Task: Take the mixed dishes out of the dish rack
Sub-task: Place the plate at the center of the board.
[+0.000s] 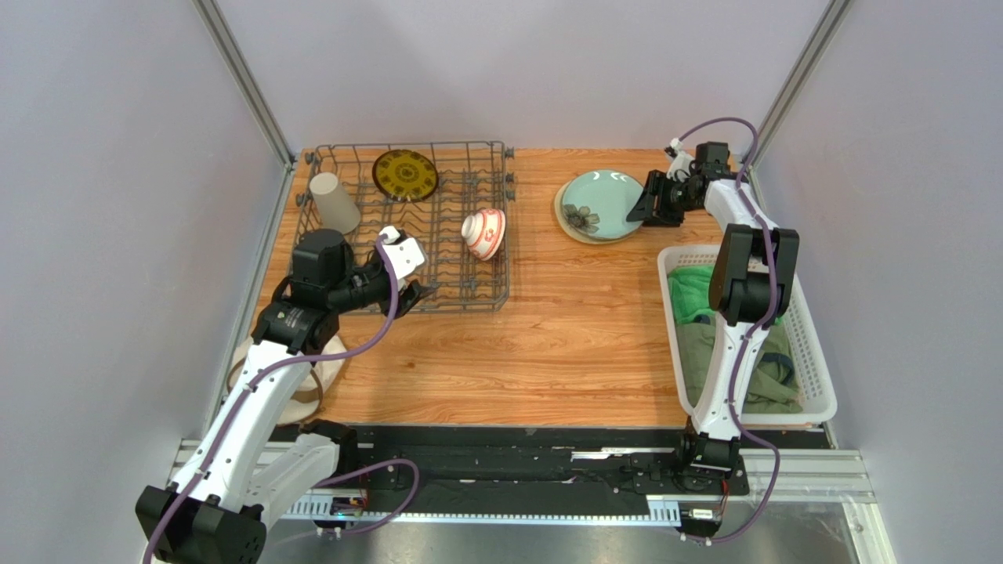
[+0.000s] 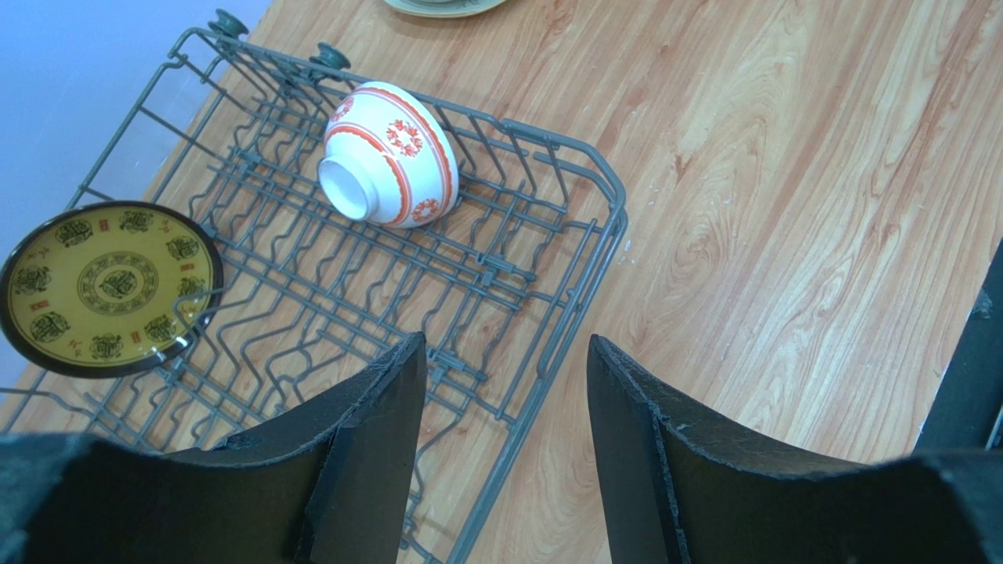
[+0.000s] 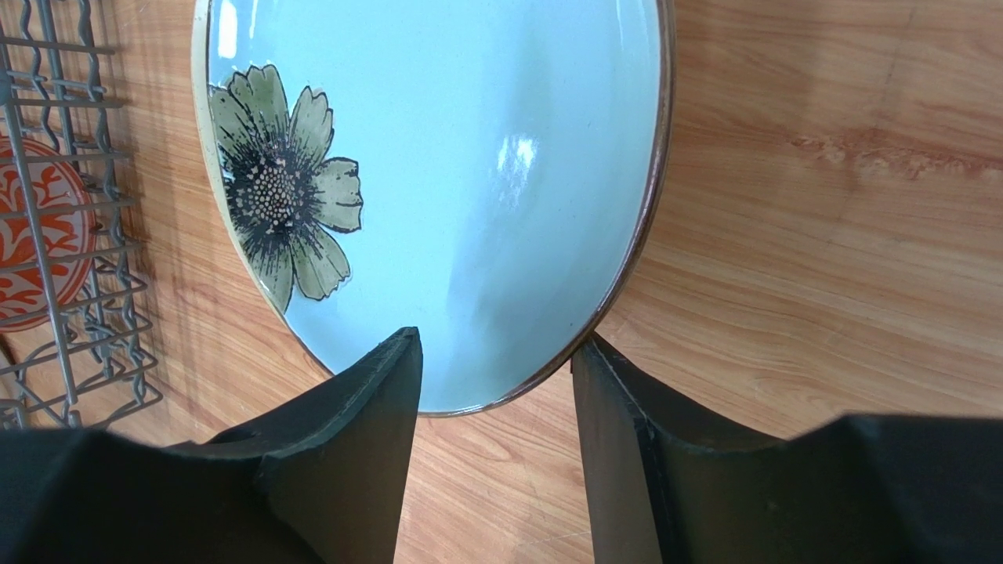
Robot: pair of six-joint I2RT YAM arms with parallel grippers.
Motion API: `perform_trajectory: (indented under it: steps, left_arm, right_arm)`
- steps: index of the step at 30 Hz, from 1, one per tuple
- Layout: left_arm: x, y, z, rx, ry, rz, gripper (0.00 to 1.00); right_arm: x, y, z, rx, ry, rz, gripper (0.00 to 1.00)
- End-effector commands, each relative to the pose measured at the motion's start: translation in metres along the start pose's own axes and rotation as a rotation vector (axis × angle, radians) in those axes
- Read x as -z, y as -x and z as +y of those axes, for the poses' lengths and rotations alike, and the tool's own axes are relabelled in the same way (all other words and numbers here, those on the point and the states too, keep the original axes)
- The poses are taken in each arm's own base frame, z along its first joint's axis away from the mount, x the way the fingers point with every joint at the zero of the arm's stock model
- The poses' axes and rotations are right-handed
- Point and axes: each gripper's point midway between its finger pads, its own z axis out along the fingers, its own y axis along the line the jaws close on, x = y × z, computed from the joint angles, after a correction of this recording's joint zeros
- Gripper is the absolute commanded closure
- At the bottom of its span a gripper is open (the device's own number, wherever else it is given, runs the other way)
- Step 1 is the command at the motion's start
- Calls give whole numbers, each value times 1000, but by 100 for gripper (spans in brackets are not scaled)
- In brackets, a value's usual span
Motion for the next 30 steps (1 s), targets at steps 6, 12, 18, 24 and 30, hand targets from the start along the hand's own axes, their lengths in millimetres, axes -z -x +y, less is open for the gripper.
perform_trajectory:
  steps: [6, 12, 18, 24, 30]
  left_arm:
    - [-1, 5, 3, -44, 7, -19, 39]
    - [-5, 2, 12, -57, 33, 0, 39]
    - [-13, -2, 37, -77, 103, 37, 39]
    - [-29, -5, 66, -117, 137, 87, 38]
    - [-45, -1, 97, -158, 173, 121, 38]
  right_arm:
    - [29, 41, 39, 125, 20, -105, 48]
    - [29, 39, 41, 173, 3, -97, 48]
    - [36, 38, 43, 199, -18, -100, 48]
    - [47, 34, 45, 239, -60, -126, 46]
    - [51, 27, 45, 261, -78, -115, 46]
